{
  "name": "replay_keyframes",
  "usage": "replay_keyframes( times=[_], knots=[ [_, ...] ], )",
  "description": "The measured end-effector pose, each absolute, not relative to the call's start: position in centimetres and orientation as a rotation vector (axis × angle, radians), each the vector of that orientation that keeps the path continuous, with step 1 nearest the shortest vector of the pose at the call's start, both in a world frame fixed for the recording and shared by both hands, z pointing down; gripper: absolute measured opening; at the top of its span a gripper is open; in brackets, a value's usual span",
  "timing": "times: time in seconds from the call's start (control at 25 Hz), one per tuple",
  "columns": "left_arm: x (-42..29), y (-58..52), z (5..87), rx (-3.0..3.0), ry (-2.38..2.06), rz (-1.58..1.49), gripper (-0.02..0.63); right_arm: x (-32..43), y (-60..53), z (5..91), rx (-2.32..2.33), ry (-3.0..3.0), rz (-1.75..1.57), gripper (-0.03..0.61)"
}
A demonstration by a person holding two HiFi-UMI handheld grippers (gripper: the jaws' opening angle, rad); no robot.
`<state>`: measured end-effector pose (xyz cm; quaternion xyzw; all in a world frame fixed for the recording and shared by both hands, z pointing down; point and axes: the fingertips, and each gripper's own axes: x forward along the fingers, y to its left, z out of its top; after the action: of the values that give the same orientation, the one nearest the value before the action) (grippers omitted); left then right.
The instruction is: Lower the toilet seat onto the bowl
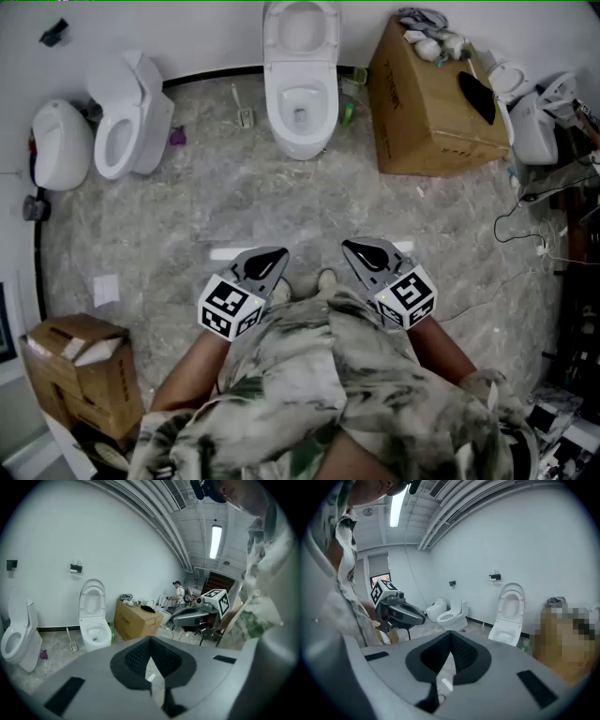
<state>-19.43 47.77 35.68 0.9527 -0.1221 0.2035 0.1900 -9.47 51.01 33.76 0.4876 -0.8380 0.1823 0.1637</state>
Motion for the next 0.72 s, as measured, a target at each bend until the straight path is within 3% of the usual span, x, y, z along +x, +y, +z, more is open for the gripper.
replay_keyframes(
  times=[0.56, 0.72],
  knots=[
    [-8.7, 49.9, 33.4, 2.700, -0.401, 0.591, 0.021, 1.3, 51.5, 32.9, 1.425, -2.448, 0.428, 0.028],
    [-6.8, 50.5, 34.0, 2.681, -0.444, 0.594, 0.021, 4.3, 51.2, 33.9, 1.432, -2.455, 0.441, 0.157]
  ],
)
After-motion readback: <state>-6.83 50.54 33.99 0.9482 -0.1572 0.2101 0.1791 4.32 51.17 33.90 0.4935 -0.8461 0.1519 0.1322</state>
